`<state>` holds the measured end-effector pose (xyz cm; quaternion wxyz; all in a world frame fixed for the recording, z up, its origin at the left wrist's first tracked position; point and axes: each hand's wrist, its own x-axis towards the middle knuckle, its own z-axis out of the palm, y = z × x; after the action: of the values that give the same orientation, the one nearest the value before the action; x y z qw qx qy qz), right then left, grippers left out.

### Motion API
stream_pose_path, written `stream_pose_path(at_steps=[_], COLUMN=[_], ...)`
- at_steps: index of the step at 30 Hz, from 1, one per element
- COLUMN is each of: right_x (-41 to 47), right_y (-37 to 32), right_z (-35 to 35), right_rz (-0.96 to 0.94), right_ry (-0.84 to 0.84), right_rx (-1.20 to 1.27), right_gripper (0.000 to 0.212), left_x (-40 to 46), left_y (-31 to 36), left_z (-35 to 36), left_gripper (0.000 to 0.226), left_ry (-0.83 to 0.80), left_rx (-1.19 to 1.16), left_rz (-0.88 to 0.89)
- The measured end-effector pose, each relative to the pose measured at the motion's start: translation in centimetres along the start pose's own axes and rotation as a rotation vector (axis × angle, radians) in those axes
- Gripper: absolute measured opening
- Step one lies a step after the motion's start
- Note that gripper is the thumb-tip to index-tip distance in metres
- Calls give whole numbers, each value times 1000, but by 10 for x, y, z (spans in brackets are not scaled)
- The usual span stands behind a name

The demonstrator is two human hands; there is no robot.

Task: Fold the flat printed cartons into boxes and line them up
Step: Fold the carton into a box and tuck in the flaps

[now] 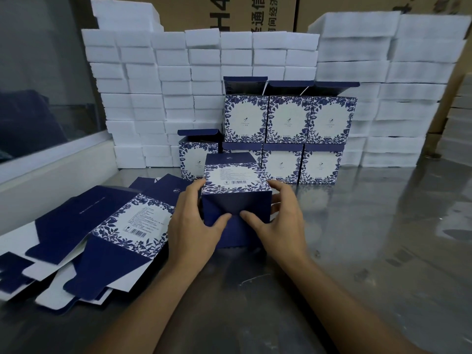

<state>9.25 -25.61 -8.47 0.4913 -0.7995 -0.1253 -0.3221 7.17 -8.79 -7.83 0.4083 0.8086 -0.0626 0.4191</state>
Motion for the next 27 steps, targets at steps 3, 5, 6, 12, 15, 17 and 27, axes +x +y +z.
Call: stream_pose_path(at_steps=[3,5,6,12,15,17,27], right_x=[-2,-4,-4,-2,-2,-2,-2], right_y=[-2,-5,-8,-8,-4,-2,-6], right_z=[1,1,1,0,0,0,-2], right_rz=[36,68,83,132,165,178,277], right_ry=[-18,-14,-5,11,-7,-17,-72], right_rx=[61,121,154,218,195,185,148], right_gripper=[66,63,56,21,21,24,52], left_x=[-1,-1,-1,-1,3,6,8], left_y=[1,3,4,7,2,-3,-4], left_z=[0,0,-1,0,2,3,0], left_gripper=[82,83,81,33,8,7,85], left_ry=[-1,-25,-39,17,78,92,-133], left_rx=[0,-58,-94,-242,-247,-230,-418], left_rz=[23,8,-1,-60,-139,-178,-419])
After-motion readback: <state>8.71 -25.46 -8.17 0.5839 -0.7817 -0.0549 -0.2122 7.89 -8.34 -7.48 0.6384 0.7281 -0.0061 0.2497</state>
